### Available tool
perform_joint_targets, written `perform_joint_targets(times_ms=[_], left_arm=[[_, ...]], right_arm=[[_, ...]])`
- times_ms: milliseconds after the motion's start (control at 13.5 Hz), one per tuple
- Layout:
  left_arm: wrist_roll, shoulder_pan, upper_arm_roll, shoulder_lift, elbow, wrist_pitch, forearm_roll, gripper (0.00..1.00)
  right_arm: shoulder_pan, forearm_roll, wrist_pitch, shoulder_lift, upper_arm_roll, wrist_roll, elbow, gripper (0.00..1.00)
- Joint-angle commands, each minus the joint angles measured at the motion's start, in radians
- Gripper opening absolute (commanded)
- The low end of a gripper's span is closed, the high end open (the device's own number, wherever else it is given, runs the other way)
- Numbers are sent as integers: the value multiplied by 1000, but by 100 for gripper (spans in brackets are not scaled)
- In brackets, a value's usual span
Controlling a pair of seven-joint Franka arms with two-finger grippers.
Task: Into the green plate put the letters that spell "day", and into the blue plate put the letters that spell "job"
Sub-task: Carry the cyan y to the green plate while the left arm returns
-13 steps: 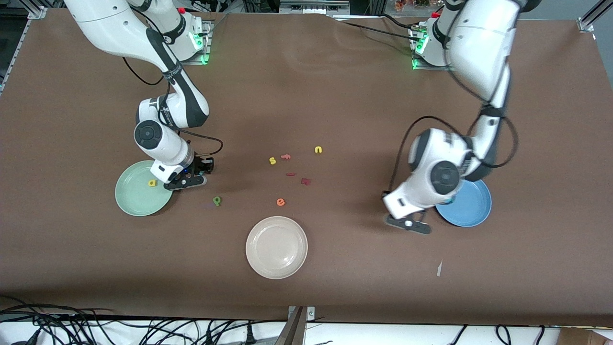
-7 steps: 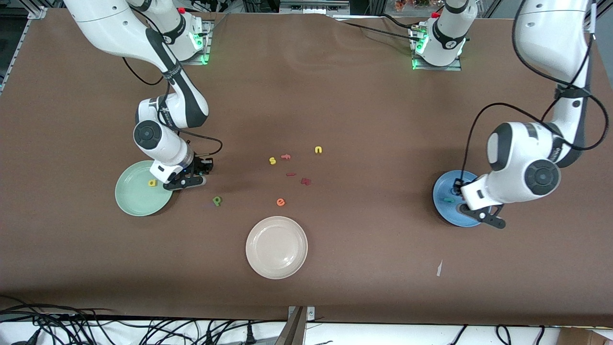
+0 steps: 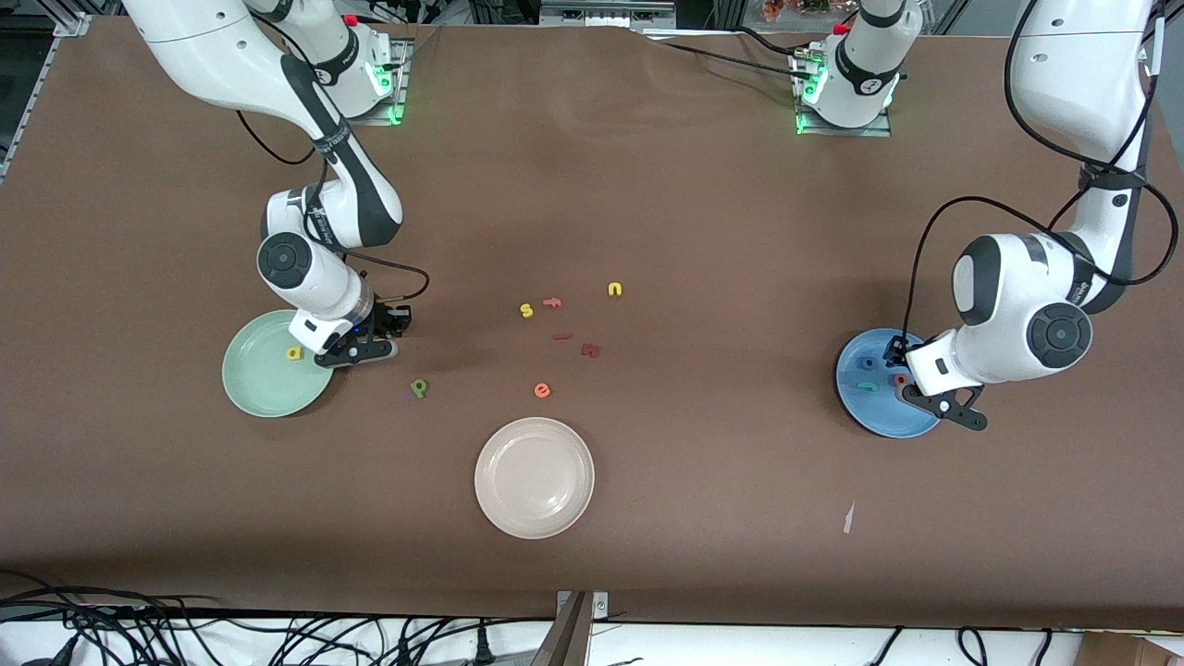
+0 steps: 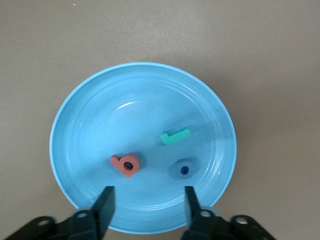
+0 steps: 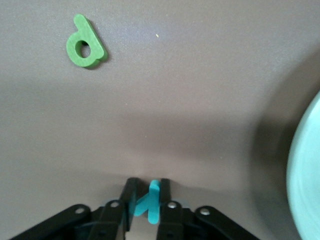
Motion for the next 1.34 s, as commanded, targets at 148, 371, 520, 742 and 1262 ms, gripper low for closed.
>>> perform_joint_targets(times_ms=[148,371,520,742,1262], left_arm=[[-12,50,-7,-264,-233,32,31,100],[-11,77,-16,-458,-304,52,16,100],[-12,84,-17,-558,-301,-18,16,100],[-44,112,-62,-705,-275,-174,25,100],[-380,136,-198,-710,113,-676,31,100]], right_arm=[[-2,14,-2,13,11,3,6,13],[-2,14,-2,13,11,3,6,8],[-2,14,-2,13,11,3,6,2],[-2,14,-3,13,11,3,7,0],[-10,14,-116,-2,9,-9,76,0]])
